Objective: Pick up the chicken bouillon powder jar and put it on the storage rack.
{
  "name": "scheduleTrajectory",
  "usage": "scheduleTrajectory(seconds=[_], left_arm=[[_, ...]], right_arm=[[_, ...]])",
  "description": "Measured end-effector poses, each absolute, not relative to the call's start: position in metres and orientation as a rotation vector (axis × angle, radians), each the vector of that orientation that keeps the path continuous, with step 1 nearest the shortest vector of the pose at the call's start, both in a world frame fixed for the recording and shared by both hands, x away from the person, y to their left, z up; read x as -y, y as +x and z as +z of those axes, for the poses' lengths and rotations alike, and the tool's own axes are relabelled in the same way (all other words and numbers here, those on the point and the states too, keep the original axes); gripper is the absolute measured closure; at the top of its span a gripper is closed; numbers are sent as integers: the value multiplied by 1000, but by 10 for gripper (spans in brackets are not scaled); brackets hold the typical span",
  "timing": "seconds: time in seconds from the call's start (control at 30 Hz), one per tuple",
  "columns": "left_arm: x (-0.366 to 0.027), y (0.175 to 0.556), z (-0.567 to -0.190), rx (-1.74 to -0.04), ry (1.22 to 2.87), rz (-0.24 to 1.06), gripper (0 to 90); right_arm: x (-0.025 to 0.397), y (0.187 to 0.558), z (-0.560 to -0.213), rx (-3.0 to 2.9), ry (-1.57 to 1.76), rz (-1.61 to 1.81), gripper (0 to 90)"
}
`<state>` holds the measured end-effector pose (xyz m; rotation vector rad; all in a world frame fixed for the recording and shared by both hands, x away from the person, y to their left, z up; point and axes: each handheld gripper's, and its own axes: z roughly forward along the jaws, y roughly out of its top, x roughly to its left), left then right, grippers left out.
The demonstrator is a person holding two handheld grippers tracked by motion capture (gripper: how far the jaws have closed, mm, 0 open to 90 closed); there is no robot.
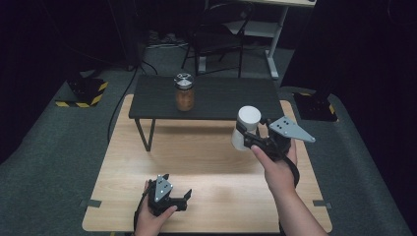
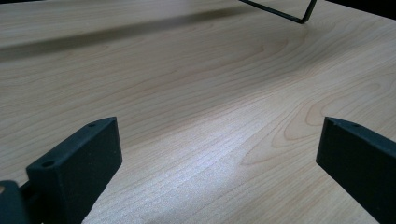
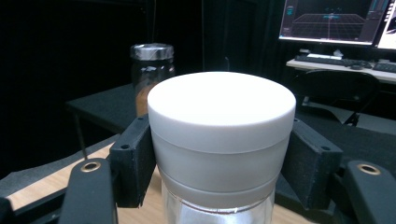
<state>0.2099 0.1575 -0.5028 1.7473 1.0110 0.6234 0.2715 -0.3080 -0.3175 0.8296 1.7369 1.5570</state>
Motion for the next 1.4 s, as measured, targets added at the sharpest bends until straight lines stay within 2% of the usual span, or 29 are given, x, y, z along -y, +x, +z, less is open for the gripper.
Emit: scheduleTrajectory(seconds=[0.67, 1.4], left_arm=[[-160, 210, -503, -1006, 1743, 619, 4], [-163, 210, -504, -1002, 1738, 606, 4]], right_arm=[[294, 303, -285, -1687, 896, 1516, 335], [275, 345, -274, -1669, 959, 1447, 335]])
